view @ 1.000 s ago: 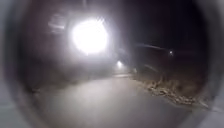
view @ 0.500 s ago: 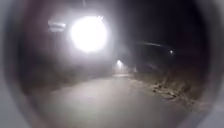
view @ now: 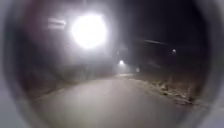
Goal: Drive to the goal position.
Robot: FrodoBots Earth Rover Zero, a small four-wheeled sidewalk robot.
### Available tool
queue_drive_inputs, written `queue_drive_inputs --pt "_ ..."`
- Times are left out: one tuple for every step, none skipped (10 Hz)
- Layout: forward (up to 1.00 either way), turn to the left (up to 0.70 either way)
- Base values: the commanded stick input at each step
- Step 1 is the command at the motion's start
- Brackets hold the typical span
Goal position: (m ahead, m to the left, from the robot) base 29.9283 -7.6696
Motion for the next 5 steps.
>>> queue_drive_inputs --pt "1.0 0.05" --pt "1.0 0.05" --pt "1.0 0.05" --pt "1.0 0.05" --pt "1.0 0.05"
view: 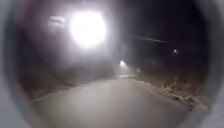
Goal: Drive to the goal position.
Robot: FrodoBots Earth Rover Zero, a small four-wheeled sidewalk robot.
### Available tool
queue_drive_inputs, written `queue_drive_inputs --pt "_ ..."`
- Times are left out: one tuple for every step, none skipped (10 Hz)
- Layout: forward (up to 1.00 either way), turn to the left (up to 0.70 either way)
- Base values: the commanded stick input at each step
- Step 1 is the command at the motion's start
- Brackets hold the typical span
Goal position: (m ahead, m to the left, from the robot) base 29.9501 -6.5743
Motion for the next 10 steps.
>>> queue_drive_inputs --pt "1.0 0.05" --pt "1.0 0.05" --pt "1.0 0.05" --pt "1.0 0.05" --pt "1.0 0.05" --pt "1.0 0.05" --pt "1.0 0.05" --pt "1.0 0.05" --pt "1.0 0.05" --pt "1.0 0.05"
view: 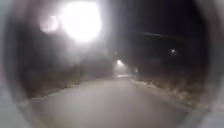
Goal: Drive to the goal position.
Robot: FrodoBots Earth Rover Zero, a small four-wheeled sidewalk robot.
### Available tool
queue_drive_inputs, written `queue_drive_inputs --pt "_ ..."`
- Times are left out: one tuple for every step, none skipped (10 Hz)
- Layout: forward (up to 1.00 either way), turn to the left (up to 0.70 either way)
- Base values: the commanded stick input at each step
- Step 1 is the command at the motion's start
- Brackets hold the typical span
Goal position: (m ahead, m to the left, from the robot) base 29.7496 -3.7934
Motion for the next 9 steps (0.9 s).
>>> queue_drive_inputs --pt "1.0 0.05" --pt "1.0 0.05" --pt "1.0 0.05" --pt "1.0 0.06" --pt "1.0 0.11" --pt "1.0 0.12" --pt "1.0 0.13" --pt "1.0 0.13" --pt "1.0 0.12"
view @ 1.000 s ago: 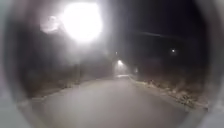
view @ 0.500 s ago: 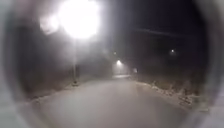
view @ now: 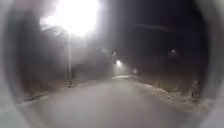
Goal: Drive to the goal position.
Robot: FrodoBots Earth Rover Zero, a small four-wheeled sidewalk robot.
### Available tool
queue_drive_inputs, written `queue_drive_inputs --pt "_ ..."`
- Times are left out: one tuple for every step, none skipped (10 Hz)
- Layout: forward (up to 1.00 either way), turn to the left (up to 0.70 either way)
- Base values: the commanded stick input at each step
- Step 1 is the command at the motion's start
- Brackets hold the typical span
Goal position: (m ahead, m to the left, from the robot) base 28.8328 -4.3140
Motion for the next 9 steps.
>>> queue_drive_inputs --pt "1.0 0.11" --pt "1.0 0.1" --pt "1.0 0.1" --pt "1.0 0.09" --pt "1.0 0.08" --pt "1.0 0.06" --pt "1.0 0.06" --pt "1.0 0.06" --pt "1.0 0.05"
